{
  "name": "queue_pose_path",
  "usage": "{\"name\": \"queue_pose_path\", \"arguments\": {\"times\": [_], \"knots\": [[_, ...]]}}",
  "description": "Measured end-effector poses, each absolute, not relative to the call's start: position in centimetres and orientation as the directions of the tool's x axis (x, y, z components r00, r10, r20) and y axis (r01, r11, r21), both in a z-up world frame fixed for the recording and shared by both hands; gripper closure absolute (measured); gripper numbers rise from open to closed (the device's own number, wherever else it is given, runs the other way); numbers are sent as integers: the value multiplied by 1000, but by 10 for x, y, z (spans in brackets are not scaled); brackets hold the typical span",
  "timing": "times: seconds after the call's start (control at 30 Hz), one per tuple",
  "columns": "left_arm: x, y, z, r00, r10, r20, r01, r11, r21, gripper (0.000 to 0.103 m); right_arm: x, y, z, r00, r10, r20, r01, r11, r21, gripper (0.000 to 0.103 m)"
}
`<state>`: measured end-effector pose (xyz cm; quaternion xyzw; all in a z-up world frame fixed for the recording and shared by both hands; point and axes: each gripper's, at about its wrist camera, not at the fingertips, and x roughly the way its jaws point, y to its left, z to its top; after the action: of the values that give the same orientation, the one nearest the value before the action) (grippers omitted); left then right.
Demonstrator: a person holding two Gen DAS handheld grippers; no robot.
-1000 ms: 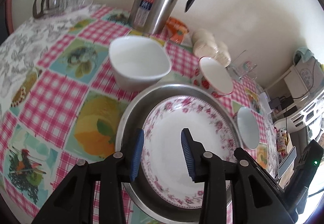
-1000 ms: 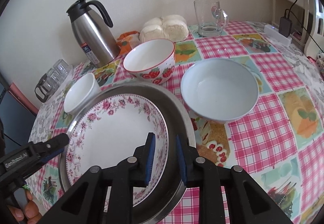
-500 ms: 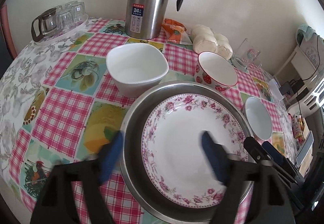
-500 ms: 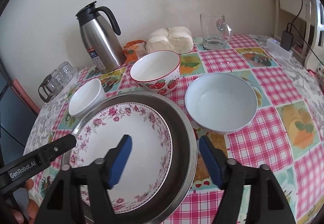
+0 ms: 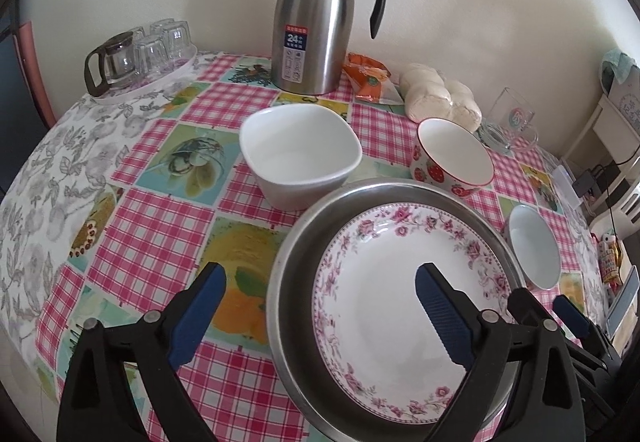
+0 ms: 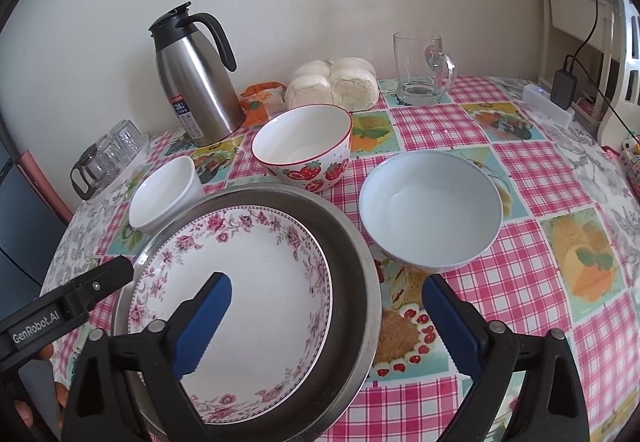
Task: Organize plates and bowls
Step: 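Move both tools toward the red-rimmed strawberry-print bowl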
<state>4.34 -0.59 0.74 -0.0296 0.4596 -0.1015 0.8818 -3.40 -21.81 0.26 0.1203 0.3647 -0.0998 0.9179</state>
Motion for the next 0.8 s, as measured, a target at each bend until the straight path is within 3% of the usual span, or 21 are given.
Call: {"name": "queue_pose_path", "arguments": {"times": [0.4,0.8], "knots": [[43,-13,18,630,-207,-748,171,977,-126,5,-33,-215,11,739,-127,-662,267,957,114,0],[60,-20,46,707,-310,-635,195,949,-246,5,-28,-217,25,769,-141,-624,292,945,146,0]]}}
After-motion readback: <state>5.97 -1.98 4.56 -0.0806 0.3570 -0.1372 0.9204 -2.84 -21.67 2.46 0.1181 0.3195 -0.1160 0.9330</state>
